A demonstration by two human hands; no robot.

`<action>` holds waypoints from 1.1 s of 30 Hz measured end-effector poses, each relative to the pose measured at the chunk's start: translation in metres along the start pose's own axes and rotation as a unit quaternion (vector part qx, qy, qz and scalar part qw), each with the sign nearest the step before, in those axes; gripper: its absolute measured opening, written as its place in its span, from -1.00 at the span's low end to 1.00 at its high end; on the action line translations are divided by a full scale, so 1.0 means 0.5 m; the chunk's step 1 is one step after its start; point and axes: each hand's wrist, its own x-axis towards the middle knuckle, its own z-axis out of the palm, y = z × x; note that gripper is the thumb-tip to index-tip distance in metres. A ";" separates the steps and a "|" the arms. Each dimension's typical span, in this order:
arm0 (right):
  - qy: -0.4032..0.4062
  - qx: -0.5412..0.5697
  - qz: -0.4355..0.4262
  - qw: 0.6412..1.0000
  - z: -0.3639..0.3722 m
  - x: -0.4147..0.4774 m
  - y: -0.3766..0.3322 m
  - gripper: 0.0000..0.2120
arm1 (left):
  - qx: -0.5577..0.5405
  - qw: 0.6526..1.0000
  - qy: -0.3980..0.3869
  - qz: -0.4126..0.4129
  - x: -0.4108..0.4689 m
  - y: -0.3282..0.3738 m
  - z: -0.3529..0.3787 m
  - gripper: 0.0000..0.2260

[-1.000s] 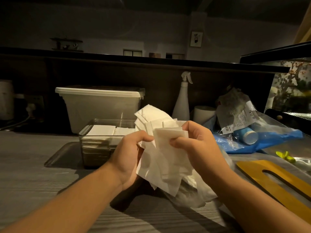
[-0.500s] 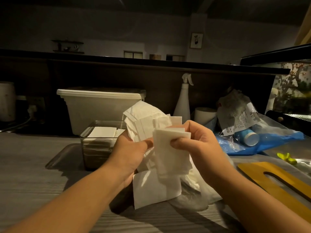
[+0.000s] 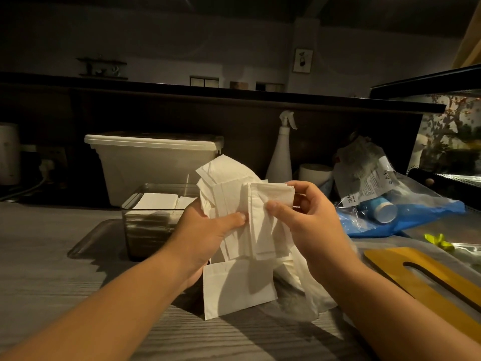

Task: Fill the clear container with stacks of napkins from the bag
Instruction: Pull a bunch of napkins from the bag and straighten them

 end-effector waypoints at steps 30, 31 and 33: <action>-0.062 0.004 -0.070 0.996 0.020 -0.019 -0.006 -0.89 | -0.002 0.997 -0.018 -0.070 -0.003 0.004 -0.001 -0.77; -0.042 -0.009 -0.071 0.997 0.023 -0.019 0.001 -0.90 | -0.026 0.996 -0.026 -0.076 -0.002 0.003 -0.003 -0.74; -0.011 -0.030 -0.076 0.997 0.024 -0.018 0.010 -0.91 | -0.068 0.994 -0.043 -0.076 -0.002 0.007 -0.005 -0.67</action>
